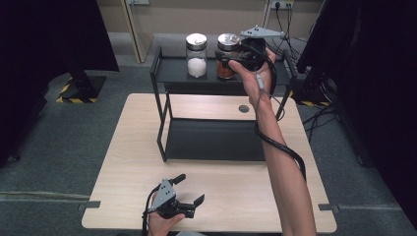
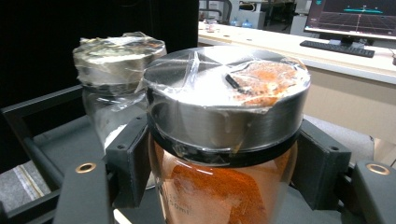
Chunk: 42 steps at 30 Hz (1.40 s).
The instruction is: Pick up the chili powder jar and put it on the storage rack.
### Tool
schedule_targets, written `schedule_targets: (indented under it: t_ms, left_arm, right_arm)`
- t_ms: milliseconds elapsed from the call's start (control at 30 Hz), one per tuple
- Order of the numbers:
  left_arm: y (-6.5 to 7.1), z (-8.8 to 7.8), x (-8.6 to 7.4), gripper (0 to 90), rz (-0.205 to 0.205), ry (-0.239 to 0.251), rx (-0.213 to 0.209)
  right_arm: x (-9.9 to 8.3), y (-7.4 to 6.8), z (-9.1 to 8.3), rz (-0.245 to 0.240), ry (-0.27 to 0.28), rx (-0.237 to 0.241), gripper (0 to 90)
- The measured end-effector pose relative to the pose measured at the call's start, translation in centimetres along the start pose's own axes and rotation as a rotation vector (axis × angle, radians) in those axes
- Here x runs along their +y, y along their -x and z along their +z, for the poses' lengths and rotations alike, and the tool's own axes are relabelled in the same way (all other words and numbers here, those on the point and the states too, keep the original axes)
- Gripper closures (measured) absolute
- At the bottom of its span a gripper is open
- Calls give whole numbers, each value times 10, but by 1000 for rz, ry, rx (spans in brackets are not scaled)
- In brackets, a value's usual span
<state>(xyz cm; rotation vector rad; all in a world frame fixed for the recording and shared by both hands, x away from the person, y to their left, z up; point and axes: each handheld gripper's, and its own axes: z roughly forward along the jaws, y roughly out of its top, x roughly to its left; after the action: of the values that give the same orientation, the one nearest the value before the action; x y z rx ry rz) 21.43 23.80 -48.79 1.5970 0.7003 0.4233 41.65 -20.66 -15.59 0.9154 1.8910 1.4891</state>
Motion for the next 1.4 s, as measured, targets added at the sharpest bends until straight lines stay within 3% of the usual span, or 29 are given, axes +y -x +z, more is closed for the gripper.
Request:
schedule_targets:
  t_ms: [867, 1133, 1400]
  left_arm:
    - [0, 0, 0, 3, 4, 4, -9]
    - [0, 0, 0, 3, 5, 4, -10]
    - [0, 0, -1, 3, 4, 3, -10]
  right_arm:
    - [-8, 2, 13, 18, 5, -18, 305]
    - [-12, -3, 11, 63, 17, -35, 54]
    - [-17, -9, 2, 74, 44, -41, 16]
